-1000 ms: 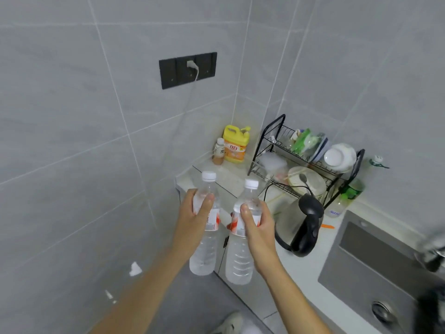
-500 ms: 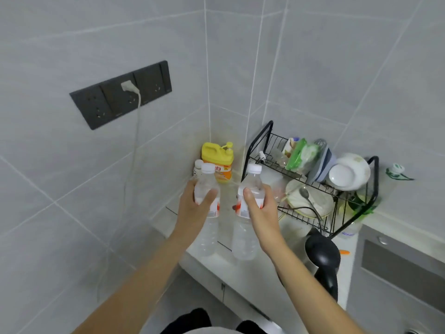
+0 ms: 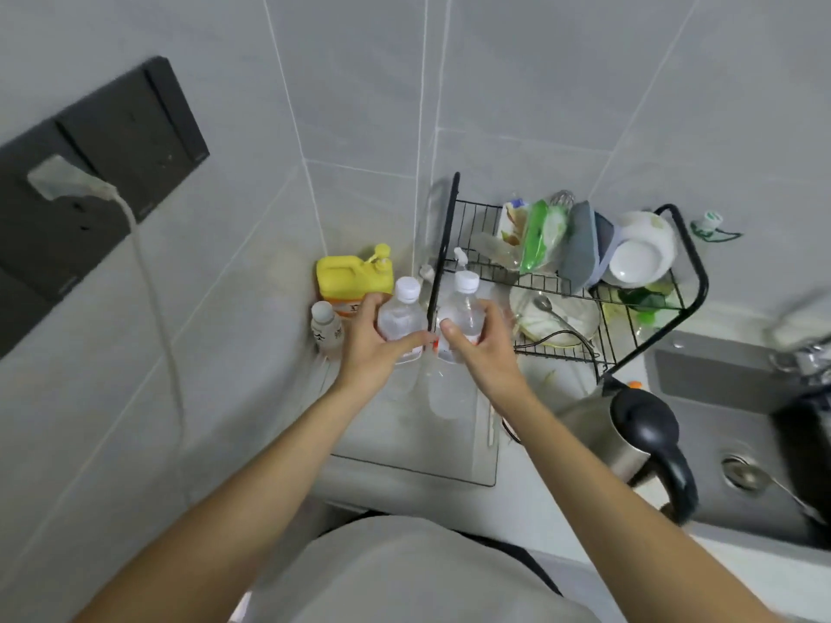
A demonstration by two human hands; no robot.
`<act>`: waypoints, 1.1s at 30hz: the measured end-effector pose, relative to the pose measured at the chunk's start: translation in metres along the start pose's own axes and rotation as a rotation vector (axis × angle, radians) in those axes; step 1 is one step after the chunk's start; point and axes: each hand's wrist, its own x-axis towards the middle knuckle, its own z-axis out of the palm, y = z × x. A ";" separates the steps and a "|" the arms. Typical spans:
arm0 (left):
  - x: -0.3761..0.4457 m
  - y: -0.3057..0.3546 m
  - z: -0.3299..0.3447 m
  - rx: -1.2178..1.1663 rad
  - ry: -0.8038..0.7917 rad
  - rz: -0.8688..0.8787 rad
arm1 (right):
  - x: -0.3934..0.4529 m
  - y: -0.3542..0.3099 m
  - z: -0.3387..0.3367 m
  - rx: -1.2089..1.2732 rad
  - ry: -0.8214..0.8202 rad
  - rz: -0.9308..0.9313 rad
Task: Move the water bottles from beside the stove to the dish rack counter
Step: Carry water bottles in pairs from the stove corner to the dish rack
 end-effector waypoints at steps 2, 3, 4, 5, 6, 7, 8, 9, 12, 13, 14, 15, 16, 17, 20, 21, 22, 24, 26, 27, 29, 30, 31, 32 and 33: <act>0.010 -0.014 -0.001 0.039 -0.053 -0.015 | 0.003 0.010 0.002 -0.030 0.028 0.034; 0.013 -0.021 0.000 0.061 -0.072 -0.026 | 0.005 0.016 0.001 -0.057 0.037 0.044; 0.016 -0.027 0.001 0.088 -0.088 -0.035 | 0.006 0.021 0.000 -0.083 0.041 0.053; 0.019 -0.033 0.002 0.119 -0.106 -0.044 | 0.009 0.027 -0.001 -0.105 0.042 0.066; 0.022 -0.039 0.004 0.151 -0.132 -0.054 | 0.012 0.033 -0.002 -0.131 0.039 0.083; 0.025 -0.045 0.007 0.186 -0.163 -0.068 | 0.016 0.039 -0.002 -0.166 0.032 0.098; 0.028 -0.050 0.010 0.227 -0.197 -0.089 | 0.019 0.045 -0.003 -0.205 0.021 0.113; 0.030 -0.056 0.013 0.267 -0.232 -0.113 | 0.022 0.052 -0.004 -0.244 0.007 0.131; 0.037 -0.067 0.022 0.356 -0.311 -0.157 | 0.030 0.065 -0.005 -0.392 -0.041 0.172; 0.039 -0.068 0.025 0.390 -0.326 -0.163 | 0.032 0.068 -0.005 -0.445 -0.055 0.175; 0.041 -0.068 0.026 0.418 -0.338 -0.168 | 0.033 0.071 -0.006 -0.502 -0.066 0.174; 0.042 -0.067 0.028 0.435 -0.346 -0.167 | 0.035 0.073 -0.006 -0.560 -0.073 0.172; 0.043 -0.065 0.030 0.450 -0.353 -0.166 | 0.035 0.074 -0.007 -0.614 -0.078 0.176; 0.044 -0.063 0.032 0.467 -0.358 -0.164 | 0.036 0.075 -0.007 -0.655 -0.080 0.182; 0.045 -0.059 0.036 0.488 -0.380 -0.153 | 0.038 0.077 -0.006 -0.701 -0.063 0.191; 0.043 -0.059 0.036 0.487 -0.379 -0.146 | 0.038 0.078 -0.006 -0.721 -0.056 0.181; 0.041 -0.058 0.036 0.490 -0.377 -0.137 | 0.038 0.078 -0.005 -0.750 -0.053 0.167; 0.037 -0.058 0.034 0.518 -0.380 -0.106 | 0.036 0.077 -0.004 -0.790 -0.049 0.134; 0.036 -0.055 0.030 0.560 -0.406 -0.072 | 0.035 0.073 -0.006 -0.799 -0.062 0.107; 0.038 -0.053 0.028 0.584 -0.429 -0.059 | 0.035 0.071 -0.007 -0.803 -0.077 0.093; 0.040 -0.048 0.022 0.640 -0.490 -0.040 | 0.036 0.064 -0.013 -0.767 -0.120 0.064; 0.042 -0.045 0.019 0.666 -0.523 -0.028 | 0.037 0.060 -0.016 -0.738 -0.150 0.041; 0.043 -0.041 0.016 0.688 -0.553 -0.005 | 0.039 0.056 -0.020 -0.723 -0.190 0.010; 0.045 -0.035 0.013 0.708 -0.574 0.028 | 0.040 0.051 -0.023 -0.729 -0.238 -0.026; 0.047 -0.030 0.011 0.728 -0.590 0.062 | 0.041 0.046 -0.028 -0.749 -0.289 -0.056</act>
